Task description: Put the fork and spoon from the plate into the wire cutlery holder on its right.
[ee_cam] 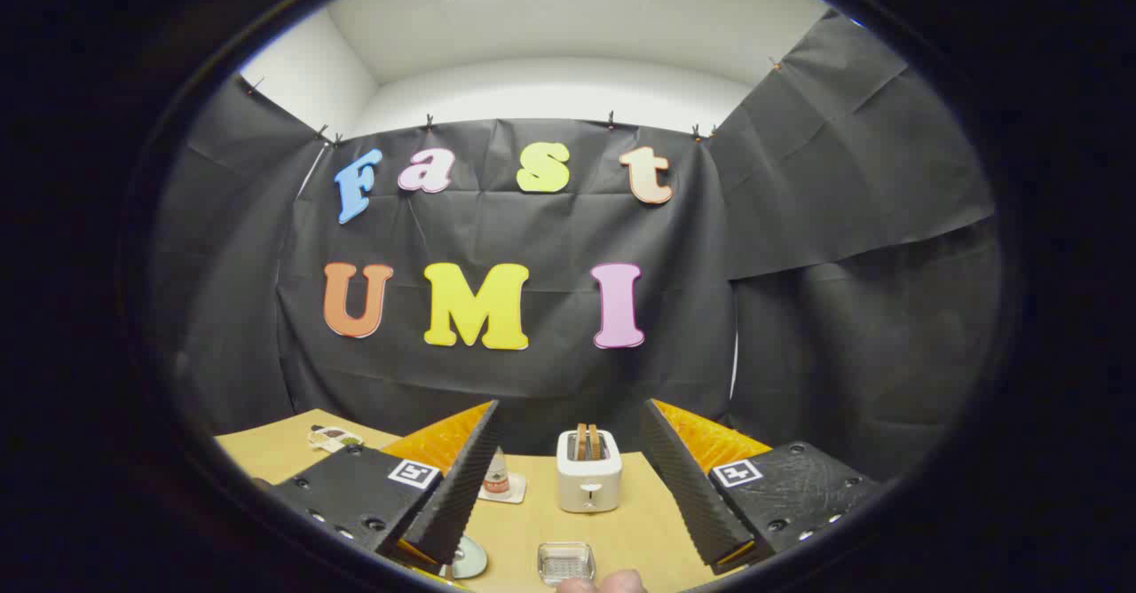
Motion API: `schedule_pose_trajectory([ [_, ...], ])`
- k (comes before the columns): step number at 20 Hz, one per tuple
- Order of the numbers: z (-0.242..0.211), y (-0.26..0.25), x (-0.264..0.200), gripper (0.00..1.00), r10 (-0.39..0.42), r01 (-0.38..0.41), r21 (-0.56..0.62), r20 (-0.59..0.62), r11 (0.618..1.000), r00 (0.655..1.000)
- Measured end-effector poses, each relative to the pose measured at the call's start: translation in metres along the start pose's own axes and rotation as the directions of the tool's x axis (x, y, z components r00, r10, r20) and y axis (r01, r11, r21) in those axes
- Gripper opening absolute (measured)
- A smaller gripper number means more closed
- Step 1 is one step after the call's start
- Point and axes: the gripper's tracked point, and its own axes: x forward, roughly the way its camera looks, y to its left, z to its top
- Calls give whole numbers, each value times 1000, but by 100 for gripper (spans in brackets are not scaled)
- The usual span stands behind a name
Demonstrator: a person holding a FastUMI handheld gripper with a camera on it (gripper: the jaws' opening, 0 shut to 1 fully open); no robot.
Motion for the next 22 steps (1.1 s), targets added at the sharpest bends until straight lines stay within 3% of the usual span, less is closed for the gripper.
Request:
schedule_pose_trajectory([
  [22,-6,18,-9,95,81,-80,19,-37,997,996],
])
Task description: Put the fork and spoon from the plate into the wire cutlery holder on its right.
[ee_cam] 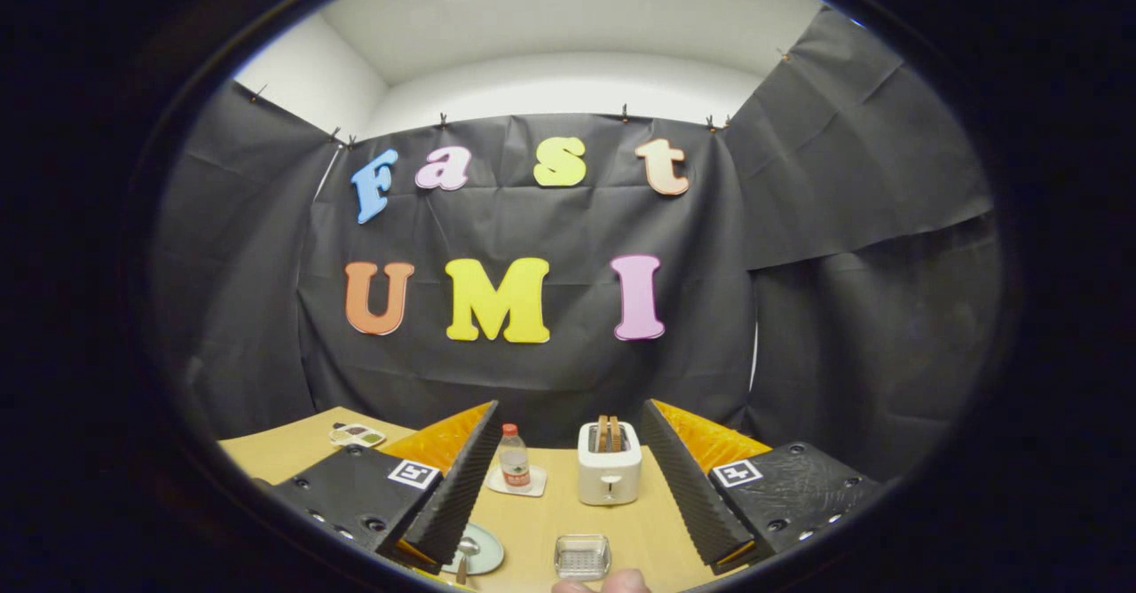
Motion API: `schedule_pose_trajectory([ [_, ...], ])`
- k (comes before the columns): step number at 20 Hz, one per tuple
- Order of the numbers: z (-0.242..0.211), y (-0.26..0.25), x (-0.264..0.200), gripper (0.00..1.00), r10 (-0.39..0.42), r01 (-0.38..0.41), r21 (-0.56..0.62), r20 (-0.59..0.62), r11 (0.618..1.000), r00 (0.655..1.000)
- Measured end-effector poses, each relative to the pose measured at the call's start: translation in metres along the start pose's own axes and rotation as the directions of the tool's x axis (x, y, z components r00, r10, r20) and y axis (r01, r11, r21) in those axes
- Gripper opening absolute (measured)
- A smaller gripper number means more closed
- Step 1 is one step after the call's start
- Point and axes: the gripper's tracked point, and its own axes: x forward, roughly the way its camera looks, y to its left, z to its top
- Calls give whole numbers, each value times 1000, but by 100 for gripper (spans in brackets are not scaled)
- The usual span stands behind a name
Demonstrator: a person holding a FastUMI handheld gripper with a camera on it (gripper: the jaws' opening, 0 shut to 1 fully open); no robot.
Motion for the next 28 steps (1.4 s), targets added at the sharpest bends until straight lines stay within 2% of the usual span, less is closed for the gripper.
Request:
schedule_pose_trajectory([
  [3,-12,7,2,95,15,-15,-4,-33,1000,999],
  [6,-40,26,8,95,63,-66,-22,-110,998,992],
  [11,-90,64,12,96,121,-129,-19,-224,992,967],
  [14,-133,90,16,96,151,-168,-27,-307,985,939],
  [18,-201,121,18,96,171,-198,-15,-443,980,880],
  [23,-300,140,7,96,161,-216,-9,-635,976,756],
  [26,-334,151,3,96,161,-240,-19,-693,971,703],
  [28,-351,157,4,86,152,-245,-26,-720,969,677],
])
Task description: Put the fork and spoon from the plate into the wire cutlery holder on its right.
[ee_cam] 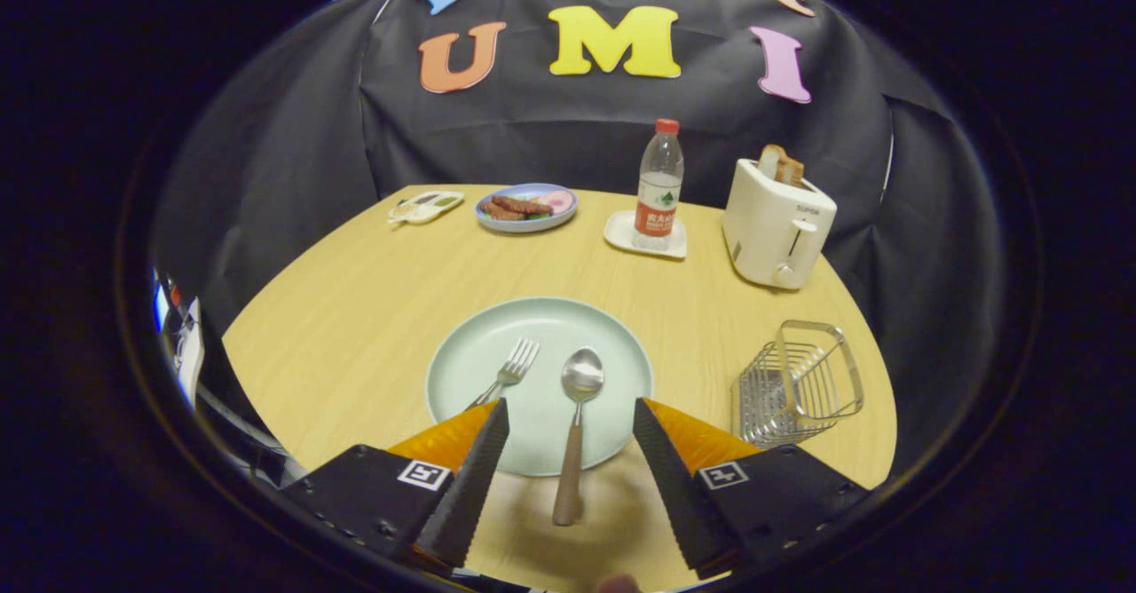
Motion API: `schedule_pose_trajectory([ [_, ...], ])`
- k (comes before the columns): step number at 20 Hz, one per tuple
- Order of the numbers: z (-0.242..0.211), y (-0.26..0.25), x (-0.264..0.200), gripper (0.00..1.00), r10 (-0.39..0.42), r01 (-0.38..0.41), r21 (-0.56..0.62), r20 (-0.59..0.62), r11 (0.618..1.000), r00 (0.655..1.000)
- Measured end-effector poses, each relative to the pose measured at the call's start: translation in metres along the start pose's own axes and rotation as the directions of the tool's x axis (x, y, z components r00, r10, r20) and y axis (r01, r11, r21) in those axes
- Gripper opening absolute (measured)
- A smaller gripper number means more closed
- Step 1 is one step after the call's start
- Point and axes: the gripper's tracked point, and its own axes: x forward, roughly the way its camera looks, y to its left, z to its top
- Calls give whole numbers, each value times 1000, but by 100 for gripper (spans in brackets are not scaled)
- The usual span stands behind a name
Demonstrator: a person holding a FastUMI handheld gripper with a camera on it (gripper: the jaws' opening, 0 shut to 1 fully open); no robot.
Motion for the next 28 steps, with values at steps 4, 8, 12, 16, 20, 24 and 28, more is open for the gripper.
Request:
schedule_pose_trajectory([
  [4,-16,0,30,62,-28,28,2,-74,1000,997],
  [8,-32,-2,46,43,-44,46,11,-139,999,989],
  [12,-36,-8,50,14,-61,66,20,-170,998,984],
  [16,-29,-10,46,1,-32,42,45,-201,998,979],
  [20,-6,-19,24,1,-10,28,81,-218,996,976],
  [24,29,-38,-25,0,41,29,232,-291,972,956],
  [28,65,-90,-73,0,46,68,292,-367,954,929],
])
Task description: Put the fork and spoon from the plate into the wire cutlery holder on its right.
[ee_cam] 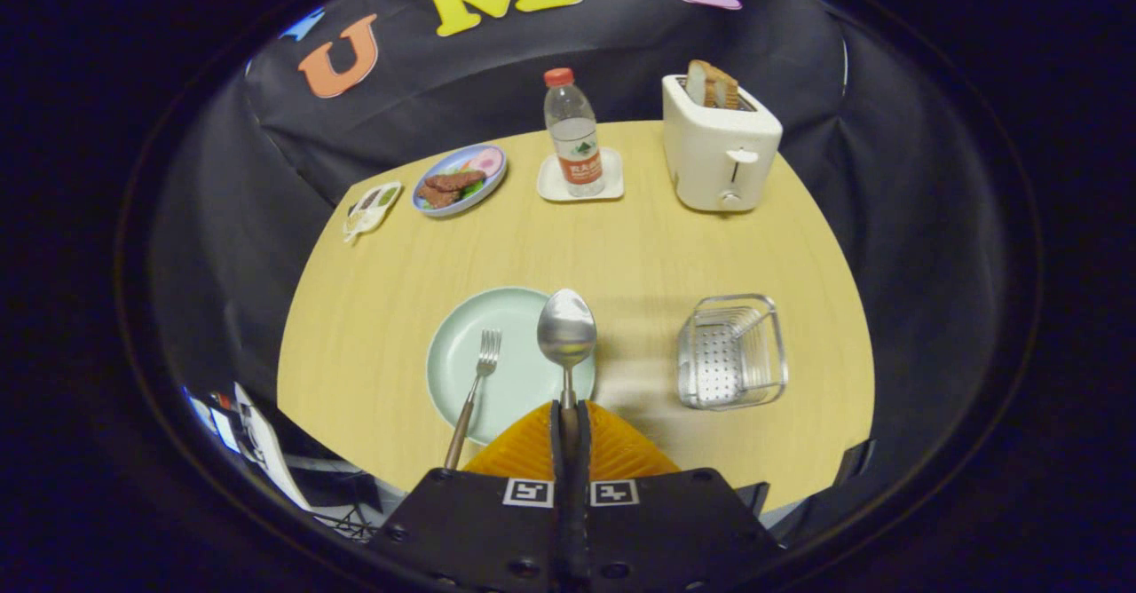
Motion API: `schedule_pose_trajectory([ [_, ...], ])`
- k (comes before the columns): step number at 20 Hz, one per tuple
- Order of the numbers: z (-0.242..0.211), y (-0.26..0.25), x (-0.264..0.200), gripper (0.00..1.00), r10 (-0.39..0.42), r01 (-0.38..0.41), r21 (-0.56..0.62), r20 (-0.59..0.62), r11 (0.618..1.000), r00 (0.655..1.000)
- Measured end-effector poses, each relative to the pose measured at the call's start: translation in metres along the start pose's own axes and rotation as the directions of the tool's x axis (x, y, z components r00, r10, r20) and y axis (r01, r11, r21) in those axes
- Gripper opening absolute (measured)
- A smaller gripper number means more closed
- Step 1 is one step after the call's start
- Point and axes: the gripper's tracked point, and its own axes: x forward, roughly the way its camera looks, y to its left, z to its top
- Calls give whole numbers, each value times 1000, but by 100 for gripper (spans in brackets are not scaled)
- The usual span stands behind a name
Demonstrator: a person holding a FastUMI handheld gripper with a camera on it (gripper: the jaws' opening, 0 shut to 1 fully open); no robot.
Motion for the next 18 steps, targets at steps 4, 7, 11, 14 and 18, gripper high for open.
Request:
schedule_pose_trajectory([
  [4,-1,-57,-27,0,-76,80,35,-101,996,992],
  [7,-9,-85,-28,0,-114,120,17,-211,993,971],
  [11,-9,-98,-11,0,-117,125,11,-290,992,950],
  [14,-9,-100,-1,1,-111,131,39,-334,991,936],
  [18,-2,-101,10,12,-93,132,93,-343,987,935],
])
